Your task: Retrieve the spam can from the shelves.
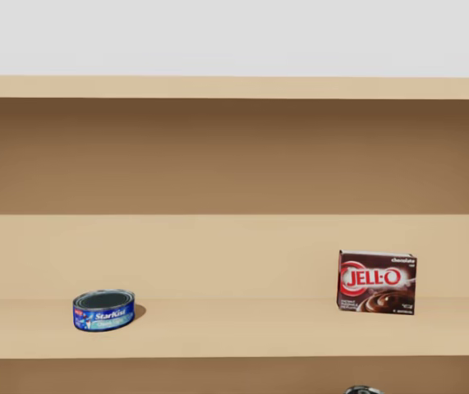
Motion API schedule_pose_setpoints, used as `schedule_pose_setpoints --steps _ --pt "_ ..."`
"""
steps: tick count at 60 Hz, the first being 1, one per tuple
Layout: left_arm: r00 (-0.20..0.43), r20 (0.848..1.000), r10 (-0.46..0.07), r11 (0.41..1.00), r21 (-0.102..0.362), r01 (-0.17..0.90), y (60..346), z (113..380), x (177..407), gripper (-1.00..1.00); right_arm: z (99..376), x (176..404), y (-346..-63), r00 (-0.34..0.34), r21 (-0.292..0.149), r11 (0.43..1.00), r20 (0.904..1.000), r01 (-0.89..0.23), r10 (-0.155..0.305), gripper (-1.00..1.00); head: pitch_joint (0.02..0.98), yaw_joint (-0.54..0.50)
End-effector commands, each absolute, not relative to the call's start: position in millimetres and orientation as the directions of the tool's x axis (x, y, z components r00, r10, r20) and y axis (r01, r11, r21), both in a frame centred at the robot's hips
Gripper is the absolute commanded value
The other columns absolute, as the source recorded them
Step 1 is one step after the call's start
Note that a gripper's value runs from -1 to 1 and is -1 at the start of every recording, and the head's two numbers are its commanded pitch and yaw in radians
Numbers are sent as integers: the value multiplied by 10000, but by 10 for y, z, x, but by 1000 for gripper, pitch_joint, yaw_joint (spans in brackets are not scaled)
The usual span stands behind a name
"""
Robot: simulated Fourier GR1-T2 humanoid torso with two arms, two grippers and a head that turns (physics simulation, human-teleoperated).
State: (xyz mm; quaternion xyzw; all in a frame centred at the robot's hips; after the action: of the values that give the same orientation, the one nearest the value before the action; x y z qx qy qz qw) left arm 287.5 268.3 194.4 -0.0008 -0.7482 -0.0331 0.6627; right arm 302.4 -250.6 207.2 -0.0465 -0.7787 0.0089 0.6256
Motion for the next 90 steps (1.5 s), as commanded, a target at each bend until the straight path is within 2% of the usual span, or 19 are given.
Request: schedule_pose_setpoints --steps 1,5,12,39,46,61,66,78,83,84,90 --pt "-1250 9912 -435 9979 491 420 2693 1945 2877 -1000 2078 3011 -2504 -2148 -528 9948 9741 870 705 -1000 82 -16" --pt "-1248 9913 -425 9980 479 401 2696 1947 2879 -1000 2084 3030 -2523 -2136 -433 9955 9750 847 606 -1000 93 -17" --pt "-1237 9914 -425 9980 478 402 2698 1949 2880 -1000 2063 3078 -2565 -1693 -337 9953 9844 903 487 -1000 137 -20" --pt "-1017 9942 -349 9984 392 405 2738 1947 2902 -1000 2035 3125 -2600 -1616 -397 9928 9852 1131 578 -1000 464 -13" --pt "-1006 9943 -349 9984 392 414 2742 1949 2903 -1000 2028 3131 -2598 -1560 -421 9929 9860 1116 593 -1000 550 21" --pt "-1003 9944 -344 9976 402 560 2731 1941 2906 -1000 2004 3135 -2573 -1436 -463 9932 9877 1072 615 -1000 721 161" --pt "-1034 9941 -340 9974 404 603 2725 1941 2905 -1000 2000 3138 -2567 -1427 -472 9932 9878 1063 622 -1000 741 182" --pt "-1104 9937 169 9938 -46 1107 2622 2009 2832 -1000 2002 3139 -2571 -1455 -390 9930 9878 1116 551 -1000 746 187" --pt "-1020 9941 361 9847 -180 1732 2552 2127 2720 -1000 2010 3133 -2578 -1499 -335 9927 9874 1158 508 -1000 740 189" --pt "-862 9954 411 9764 -217 2149 2525 2170 2658 -1000 2011 3132 -2583 -1504 -338 9927 9873 1162 512 -1000 736 190" --pt "-511 9966 643 9529 -461 2997 2499 2221 2533 -1000 2016 3126 -2593 -1510 -281 9929 9875 1159 456 -1000 733 194"
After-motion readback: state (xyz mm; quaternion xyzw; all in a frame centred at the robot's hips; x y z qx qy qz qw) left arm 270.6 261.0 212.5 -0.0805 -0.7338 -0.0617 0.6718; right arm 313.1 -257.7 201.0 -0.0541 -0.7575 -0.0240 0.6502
